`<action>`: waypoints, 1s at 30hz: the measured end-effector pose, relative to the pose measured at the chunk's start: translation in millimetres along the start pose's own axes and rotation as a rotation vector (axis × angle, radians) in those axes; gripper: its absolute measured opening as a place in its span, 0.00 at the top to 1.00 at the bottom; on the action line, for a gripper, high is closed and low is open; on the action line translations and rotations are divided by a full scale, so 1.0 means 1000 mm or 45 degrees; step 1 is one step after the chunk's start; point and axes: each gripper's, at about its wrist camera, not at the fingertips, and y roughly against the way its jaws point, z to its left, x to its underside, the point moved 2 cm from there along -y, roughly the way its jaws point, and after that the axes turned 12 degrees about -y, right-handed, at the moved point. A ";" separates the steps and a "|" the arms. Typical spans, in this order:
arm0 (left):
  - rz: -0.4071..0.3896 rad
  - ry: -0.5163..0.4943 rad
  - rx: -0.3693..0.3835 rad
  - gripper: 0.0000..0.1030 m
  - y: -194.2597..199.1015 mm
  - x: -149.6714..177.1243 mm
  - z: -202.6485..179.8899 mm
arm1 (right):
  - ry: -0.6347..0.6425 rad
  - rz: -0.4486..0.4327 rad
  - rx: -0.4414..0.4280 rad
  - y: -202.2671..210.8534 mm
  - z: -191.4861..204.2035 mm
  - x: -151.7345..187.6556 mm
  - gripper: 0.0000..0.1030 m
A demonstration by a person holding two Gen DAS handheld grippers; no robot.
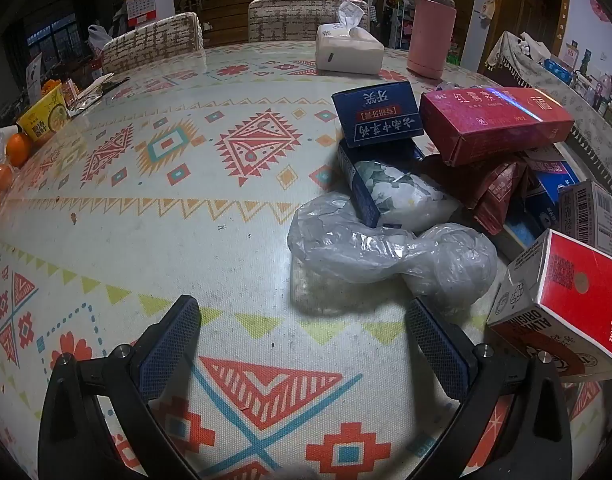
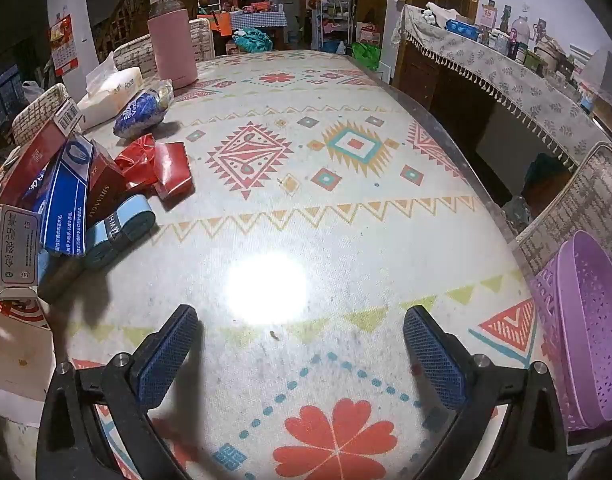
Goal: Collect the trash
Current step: 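Move both tools toward the pile of boxes and wrappers on the table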
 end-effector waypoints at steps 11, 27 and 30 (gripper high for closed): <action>0.040 0.031 -0.018 0.00 0.005 0.004 -0.003 | 0.000 0.000 0.001 -0.001 0.002 0.000 0.00; -0.067 0.104 0.010 0.01 0.067 0.046 -0.003 | 0.073 0.133 -0.055 0.019 -0.007 0.020 0.01; -0.130 0.143 -0.032 0.01 0.092 0.056 -0.001 | 0.042 0.086 -0.109 0.039 -0.010 0.031 0.02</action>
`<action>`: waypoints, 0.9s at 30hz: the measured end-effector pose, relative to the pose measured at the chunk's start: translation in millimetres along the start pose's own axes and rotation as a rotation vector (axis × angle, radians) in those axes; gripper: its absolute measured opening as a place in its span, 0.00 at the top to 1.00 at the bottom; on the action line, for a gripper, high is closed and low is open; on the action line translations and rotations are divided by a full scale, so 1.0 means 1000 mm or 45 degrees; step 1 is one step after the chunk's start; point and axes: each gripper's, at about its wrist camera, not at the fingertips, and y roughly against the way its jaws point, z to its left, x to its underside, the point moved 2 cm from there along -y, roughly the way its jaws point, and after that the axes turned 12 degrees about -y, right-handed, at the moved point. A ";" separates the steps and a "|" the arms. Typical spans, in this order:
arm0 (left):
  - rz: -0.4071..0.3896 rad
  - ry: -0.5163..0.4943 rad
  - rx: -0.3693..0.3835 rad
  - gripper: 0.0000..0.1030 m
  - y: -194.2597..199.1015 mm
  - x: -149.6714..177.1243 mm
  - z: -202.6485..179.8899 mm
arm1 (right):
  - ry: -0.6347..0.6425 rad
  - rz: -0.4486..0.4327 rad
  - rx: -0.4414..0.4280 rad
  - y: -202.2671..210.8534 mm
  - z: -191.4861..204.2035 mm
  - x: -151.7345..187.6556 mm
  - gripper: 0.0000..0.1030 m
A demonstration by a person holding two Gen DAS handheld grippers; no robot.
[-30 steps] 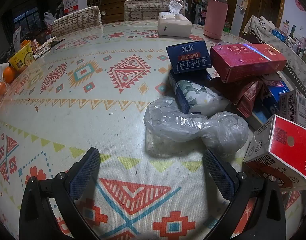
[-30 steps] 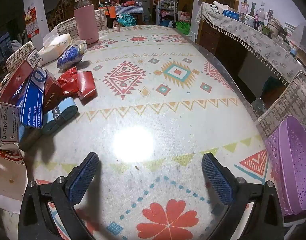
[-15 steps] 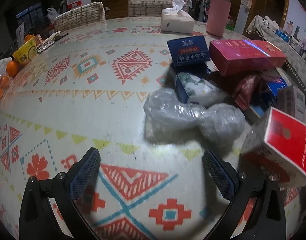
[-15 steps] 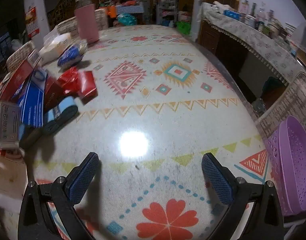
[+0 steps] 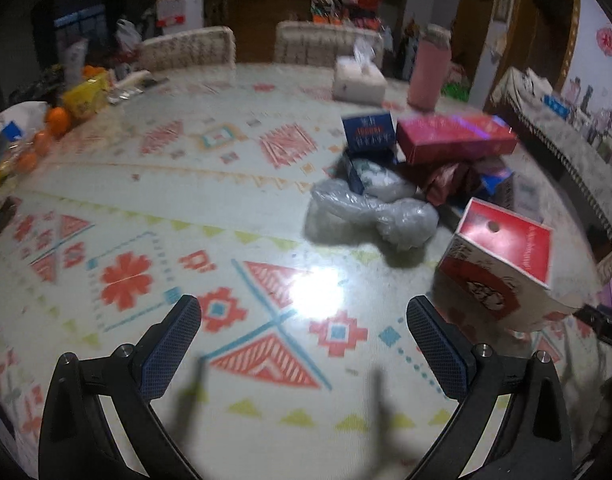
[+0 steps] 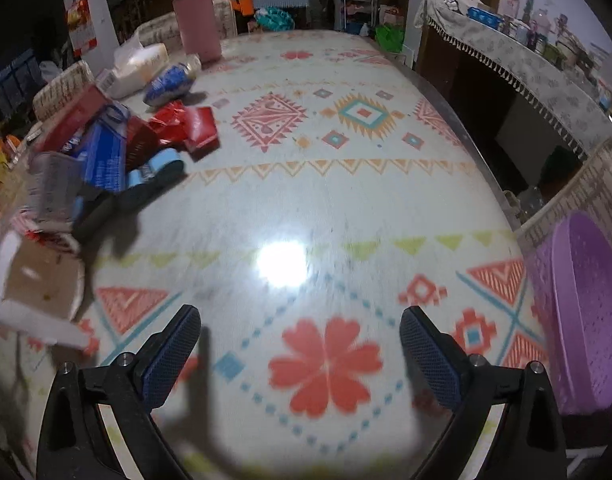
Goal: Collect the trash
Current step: 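Move both tools toward the pile of boxes and wrappers on the table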
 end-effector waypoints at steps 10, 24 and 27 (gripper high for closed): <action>-0.084 -0.096 -0.087 0.00 0.044 0.013 -0.012 | -0.009 -0.252 -0.182 0.069 0.029 0.045 0.02; -0.109 -0.155 -0.128 0.00 0.065 0.030 -0.021 | -0.032 -0.358 -0.255 0.105 0.031 0.071 0.02; -0.105 -0.161 -0.128 0.00 0.064 0.030 -0.023 | -0.044 -0.342 -0.263 0.103 0.029 0.073 0.02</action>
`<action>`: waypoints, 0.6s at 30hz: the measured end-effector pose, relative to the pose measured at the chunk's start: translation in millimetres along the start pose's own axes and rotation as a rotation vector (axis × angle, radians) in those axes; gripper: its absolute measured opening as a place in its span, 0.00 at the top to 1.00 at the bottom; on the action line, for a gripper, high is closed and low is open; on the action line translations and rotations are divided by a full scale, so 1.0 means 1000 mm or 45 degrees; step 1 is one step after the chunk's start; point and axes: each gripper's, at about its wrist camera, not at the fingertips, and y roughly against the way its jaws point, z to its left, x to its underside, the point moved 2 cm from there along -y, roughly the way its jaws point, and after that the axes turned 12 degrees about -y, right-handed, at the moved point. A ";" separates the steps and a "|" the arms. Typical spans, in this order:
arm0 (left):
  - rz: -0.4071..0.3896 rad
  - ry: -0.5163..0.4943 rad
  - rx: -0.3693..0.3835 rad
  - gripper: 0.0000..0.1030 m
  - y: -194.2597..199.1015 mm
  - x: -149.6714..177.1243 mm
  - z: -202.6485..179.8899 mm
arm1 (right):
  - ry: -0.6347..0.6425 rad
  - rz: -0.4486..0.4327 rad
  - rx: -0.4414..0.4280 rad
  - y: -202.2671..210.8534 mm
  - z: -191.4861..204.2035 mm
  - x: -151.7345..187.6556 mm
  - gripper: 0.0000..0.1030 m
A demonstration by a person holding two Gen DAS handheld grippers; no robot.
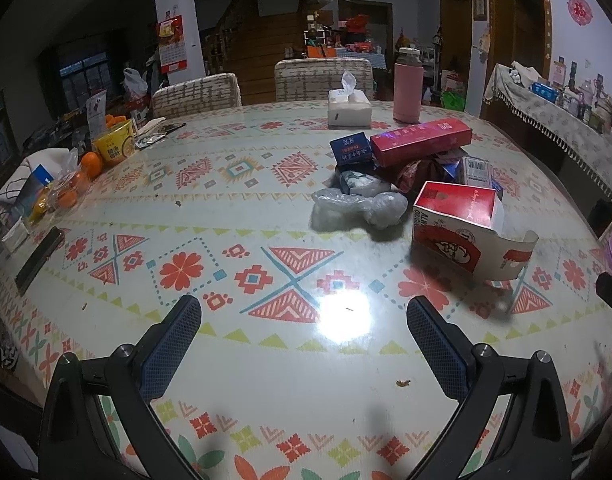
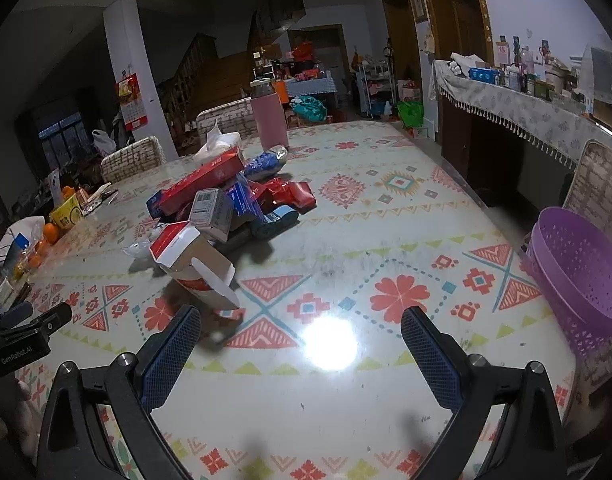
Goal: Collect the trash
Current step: 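Move both tools toward the pile of boxes and wrappers on the table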
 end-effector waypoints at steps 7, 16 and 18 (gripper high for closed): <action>0.016 0.002 0.001 0.00 -0.005 0.002 0.001 | -0.009 0.033 -0.024 -0.004 0.000 0.004 0.02; 0.066 0.018 0.012 0.00 -0.022 0.000 0.008 | 0.007 0.063 -0.038 -0.016 0.006 0.004 0.02; 0.077 0.017 0.012 0.00 -0.027 0.001 0.009 | 0.014 0.075 -0.038 -0.020 0.009 0.005 0.02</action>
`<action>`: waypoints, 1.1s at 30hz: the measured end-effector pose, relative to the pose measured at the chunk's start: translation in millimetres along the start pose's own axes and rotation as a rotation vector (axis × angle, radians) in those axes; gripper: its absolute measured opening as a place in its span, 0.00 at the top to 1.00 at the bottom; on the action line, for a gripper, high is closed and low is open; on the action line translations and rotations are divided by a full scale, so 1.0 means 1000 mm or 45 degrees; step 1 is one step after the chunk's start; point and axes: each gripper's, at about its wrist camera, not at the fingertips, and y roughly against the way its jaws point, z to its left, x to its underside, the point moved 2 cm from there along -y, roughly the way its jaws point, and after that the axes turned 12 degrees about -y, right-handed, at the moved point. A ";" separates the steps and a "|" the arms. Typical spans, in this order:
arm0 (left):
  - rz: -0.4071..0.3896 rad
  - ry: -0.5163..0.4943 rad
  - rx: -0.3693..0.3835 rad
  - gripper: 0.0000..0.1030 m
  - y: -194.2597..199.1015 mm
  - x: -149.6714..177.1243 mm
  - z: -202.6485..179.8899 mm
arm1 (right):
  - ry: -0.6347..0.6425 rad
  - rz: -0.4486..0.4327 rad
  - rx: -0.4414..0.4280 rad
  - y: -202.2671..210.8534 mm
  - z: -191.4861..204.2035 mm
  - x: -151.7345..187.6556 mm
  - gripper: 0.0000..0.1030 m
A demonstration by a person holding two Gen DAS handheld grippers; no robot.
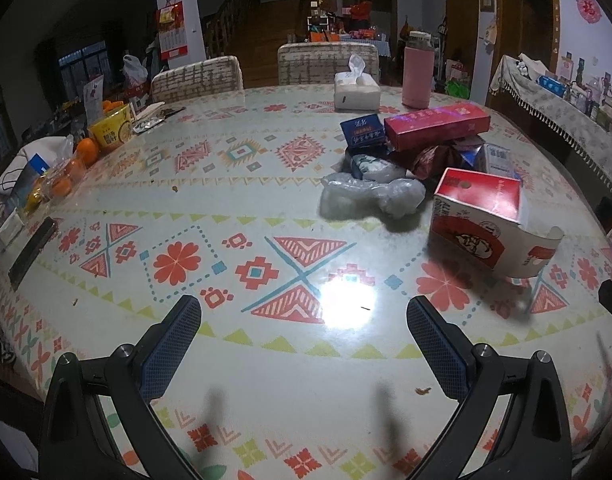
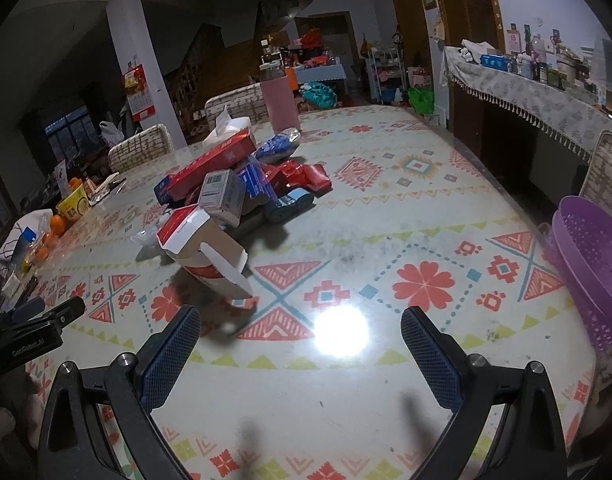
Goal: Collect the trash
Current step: 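Move both tools toward the pile of boxes and wrappers on the table, then grasp the red-and-white paper box with the right gripper while the left gripper grasps the plastic bag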
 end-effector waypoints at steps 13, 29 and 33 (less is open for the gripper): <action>0.052 0.021 -0.005 0.00 -0.024 0.000 0.016 | 0.045 0.067 -0.013 -0.026 0.021 -0.002 0.01; 0.052 0.043 -0.033 0.00 -0.038 -0.006 0.044 | 0.237 0.099 -0.081 -0.061 0.081 -0.022 0.02; 0.017 0.018 -0.021 0.00 -0.036 -0.012 0.046 | 0.309 0.118 -0.066 -0.083 0.097 -0.027 0.02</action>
